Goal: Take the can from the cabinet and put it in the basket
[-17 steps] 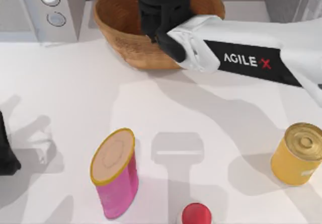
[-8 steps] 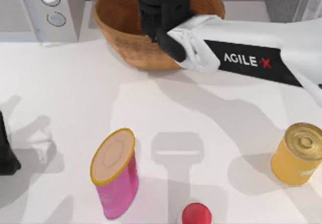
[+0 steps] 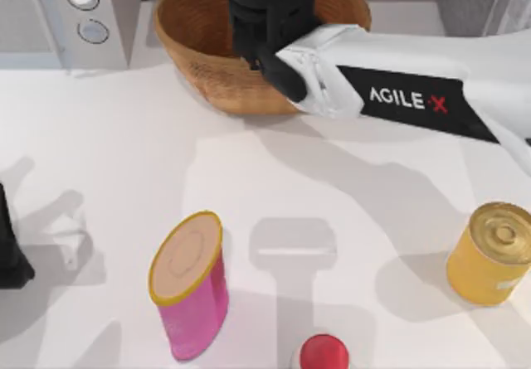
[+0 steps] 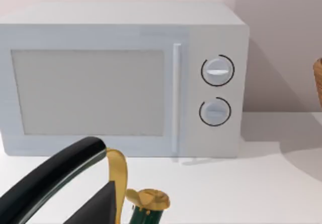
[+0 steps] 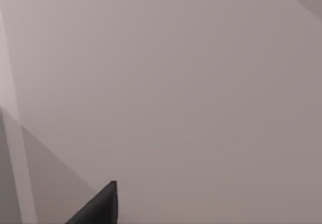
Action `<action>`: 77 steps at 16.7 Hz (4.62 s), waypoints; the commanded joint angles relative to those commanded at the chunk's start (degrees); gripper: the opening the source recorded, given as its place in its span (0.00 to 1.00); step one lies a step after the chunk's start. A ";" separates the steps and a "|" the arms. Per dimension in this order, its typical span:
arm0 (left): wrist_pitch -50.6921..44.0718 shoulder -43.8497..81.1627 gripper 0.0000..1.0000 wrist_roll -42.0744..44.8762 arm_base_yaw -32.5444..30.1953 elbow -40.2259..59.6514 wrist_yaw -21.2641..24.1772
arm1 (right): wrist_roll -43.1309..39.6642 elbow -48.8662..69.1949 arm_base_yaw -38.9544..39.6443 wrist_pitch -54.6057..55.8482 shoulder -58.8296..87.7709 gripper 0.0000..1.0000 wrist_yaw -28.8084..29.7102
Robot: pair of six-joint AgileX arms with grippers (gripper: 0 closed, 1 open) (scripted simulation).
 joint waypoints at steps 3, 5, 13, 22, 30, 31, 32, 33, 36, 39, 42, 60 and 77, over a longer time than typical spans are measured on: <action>0.00 0.00 1.00 0.00 0.00 0.00 0.00 | 0.00 0.00 0.00 0.00 0.00 1.00 0.00; 0.00 0.00 1.00 0.00 0.00 0.00 0.00 | 0.00 0.00 0.00 0.00 0.00 1.00 0.00; 0.00 0.00 1.00 0.00 0.00 0.00 0.00 | -0.06 -4.37 -1.59 -1.16 -5.44 1.00 -1.89; 0.00 0.00 1.00 0.00 0.00 0.00 0.00 | -0.50 -35.34 -13.72 -10.26 -45.14 1.00 -14.42; 0.00 0.00 1.00 0.00 0.00 0.00 0.00 | -0.75 -74.80 -28.68 -21.32 -100.70 1.00 -29.80; 0.00 0.00 1.00 0.00 0.00 0.00 0.00 | -0.78 -79.53 -30.46 -22.63 -106.54 1.00 -31.63; 0.00 0.00 1.00 0.00 0.00 0.00 0.00 | -0.81 -83.93 -32.16 -23.89 -111.77 1.00 -33.37; 0.00 0.00 1.00 0.00 0.00 0.00 0.00 | -0.83 -87.97 -33.74 -25.06 -116.44 1.00 -34.99; 0.00 0.00 1.00 0.00 0.00 0.00 0.00 | -0.90 -97.26 -37.60 -27.92 -126.96 1.00 -38.96; 0.00 0.00 1.00 0.00 0.00 0.00 0.00 | -0.93 -101.88 -39.69 -29.47 -132.09 1.00 -41.10; 0.00 0.00 1.00 0.00 0.00 0.00 0.00 | -0.94 -102.34 -39.90 -29.62 -132.59 1.00 -41.32; 0.00 0.00 1.00 0.00 0.00 0.00 0.00 | 0.04 -87.83 -80.10 17.76 -72.28 1.00 -80.78; 0.00 0.00 1.00 0.00 0.00 0.00 0.00 | 0.71 -79.64 -98.55 37.58 -44.00 1.00 -99.27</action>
